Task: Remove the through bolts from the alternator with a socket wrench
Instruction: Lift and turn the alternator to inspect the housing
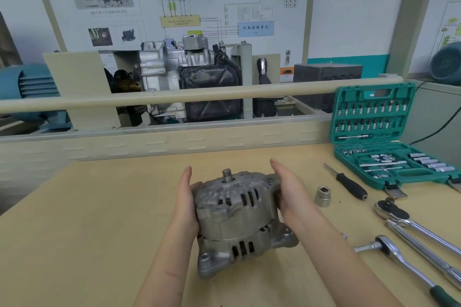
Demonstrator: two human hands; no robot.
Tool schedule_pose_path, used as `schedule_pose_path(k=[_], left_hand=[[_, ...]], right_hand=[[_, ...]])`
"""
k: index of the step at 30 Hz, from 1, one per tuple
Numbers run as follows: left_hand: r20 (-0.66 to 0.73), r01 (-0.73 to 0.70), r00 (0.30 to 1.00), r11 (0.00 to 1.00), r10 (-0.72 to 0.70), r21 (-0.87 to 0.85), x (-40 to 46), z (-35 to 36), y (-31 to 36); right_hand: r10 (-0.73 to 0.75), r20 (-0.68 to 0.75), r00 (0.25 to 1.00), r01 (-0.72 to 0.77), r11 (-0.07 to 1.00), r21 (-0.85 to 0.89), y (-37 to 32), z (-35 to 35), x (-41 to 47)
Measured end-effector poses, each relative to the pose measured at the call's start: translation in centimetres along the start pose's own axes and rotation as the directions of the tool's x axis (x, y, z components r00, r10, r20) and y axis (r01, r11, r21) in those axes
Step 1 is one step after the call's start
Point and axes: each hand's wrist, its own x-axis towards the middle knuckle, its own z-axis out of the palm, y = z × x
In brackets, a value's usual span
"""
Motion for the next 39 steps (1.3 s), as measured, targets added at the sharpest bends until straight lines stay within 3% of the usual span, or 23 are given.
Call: schedule_pose_path(k=[3,7,17,20,24,31,39], left_hand=[[0.043,0.007,0.999,1.0,-0.006,-0.019,0.0,-0.4,-0.3],[0.071,-0.023,0.997,1.0,0.022,0.02,0.1,-0.4,-0.1],[0.066,-0.09,0.994,0.996,0.09,-0.003,-1.9,-0.2,0.4],[0.098,-0.188,0.977,0.982,0.19,-0.034,-3.3,0.3,1.4],[0.134,-0.41,0.898,0.907,0.419,-0.092,-5.0,1.4,3.4],[0.048,-0.271,0.96,0.96,0.274,-0.066,-5.1,1.9,1.4],[0.017,-0.288,0.957,0.957,0.289,-0.048,-3.4,2.9,-0.1]], right_hand=[[-0.086,-0.152,0.985,0.1,0.991,0.088,0.0,1.4,0.0],[-0.096,-0.218,0.971,0.131,0.98,0.151,-0.2,2.1,0.1],[-0.159,-0.215,0.964,0.196,0.967,0.164,-1.2,3.2,-1.7],[-0.236,-0.165,0.958,0.266,0.943,0.198,-2.9,3.0,-3.5],[-0.311,-0.095,0.946,0.325,0.894,0.31,-5.3,2.4,-4.9],[-0.235,-0.121,0.964,0.26,0.929,0.264,-4.0,1.6,-4.0],[-0.193,-0.133,0.972,0.22,0.948,0.231,-3.5,0.5,-2.0]])
